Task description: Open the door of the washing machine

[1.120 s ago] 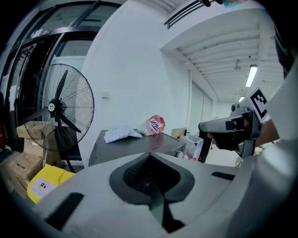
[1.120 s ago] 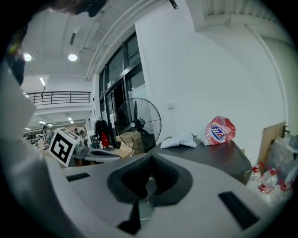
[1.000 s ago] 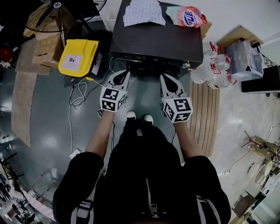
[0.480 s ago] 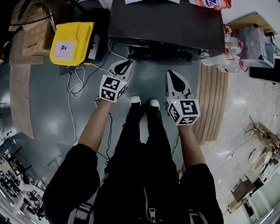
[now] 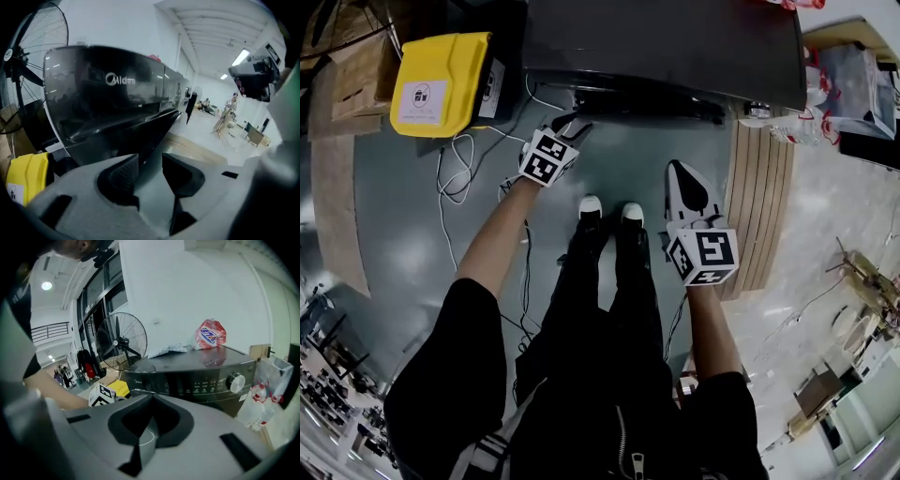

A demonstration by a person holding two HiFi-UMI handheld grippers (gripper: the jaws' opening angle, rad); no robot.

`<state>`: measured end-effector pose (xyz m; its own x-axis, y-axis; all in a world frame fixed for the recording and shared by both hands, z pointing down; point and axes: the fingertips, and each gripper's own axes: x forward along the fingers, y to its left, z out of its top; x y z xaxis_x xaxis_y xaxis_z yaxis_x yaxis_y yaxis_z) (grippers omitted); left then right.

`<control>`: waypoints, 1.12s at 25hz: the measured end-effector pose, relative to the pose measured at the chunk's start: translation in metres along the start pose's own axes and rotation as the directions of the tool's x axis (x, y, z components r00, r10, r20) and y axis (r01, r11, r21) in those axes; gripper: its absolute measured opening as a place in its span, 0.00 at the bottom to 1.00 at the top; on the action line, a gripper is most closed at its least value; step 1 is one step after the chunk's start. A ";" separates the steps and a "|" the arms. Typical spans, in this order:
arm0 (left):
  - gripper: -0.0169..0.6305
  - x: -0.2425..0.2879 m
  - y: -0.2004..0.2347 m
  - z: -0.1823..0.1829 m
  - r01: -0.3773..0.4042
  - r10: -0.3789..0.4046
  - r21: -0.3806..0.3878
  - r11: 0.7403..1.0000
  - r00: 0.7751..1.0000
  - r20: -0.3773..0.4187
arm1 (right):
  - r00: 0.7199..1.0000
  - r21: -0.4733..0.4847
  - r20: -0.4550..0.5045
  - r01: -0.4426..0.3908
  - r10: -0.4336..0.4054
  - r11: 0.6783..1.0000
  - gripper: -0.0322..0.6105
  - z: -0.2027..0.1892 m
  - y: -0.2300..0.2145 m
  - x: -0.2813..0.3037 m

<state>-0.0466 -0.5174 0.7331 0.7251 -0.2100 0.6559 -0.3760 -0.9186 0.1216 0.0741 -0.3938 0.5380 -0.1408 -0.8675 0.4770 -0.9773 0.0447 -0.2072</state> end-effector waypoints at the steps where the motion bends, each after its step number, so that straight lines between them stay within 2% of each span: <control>1: 0.28 0.010 0.004 -0.010 0.009 -0.009 0.015 1.000 1.000 -0.027 | 1.000 0.005 -0.004 0.008 -0.008 1.000 0.06 -0.002 -0.002 -0.001; 7: 0.28 0.049 0.025 -0.046 0.062 -0.054 0.047 0.997 0.988 -0.145 | 0.998 0.040 -0.034 0.052 -0.051 0.998 0.06 -0.027 -0.014 -0.004; 11: 0.31 0.071 0.023 -0.059 0.150 -0.136 0.061 0.987 0.971 -0.196 | 0.995 0.061 -0.061 0.086 -0.083 0.994 0.06 -0.045 -0.022 -0.008; 14: 0.20 0.075 0.025 -0.061 0.161 -0.141 0.091 0.983 0.970 -0.196 | 0.993 0.083 -0.074 0.102 -0.096 0.991 0.06 -0.054 -0.022 -0.011; 21: 0.17 0.068 0.014 -0.061 0.167 -0.140 0.130 0.977 0.970 -0.200 | 0.988 0.131 -0.088 0.136 -0.125 0.982 0.06 -0.065 -0.028 -0.021; 28: 0.16 0.062 -0.001 -0.079 0.161 -0.131 0.133 0.978 0.970 -0.207 | 0.988 0.142 -0.069 0.146 -0.137 0.979 0.06 -0.065 -0.031 -0.035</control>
<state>-0.0468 -0.5034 0.8328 0.6331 -0.0136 0.7739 -0.1743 -0.9767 0.1254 0.0990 -0.3324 0.5827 -0.0158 -0.8290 0.5590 -0.9548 -0.1534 -0.2545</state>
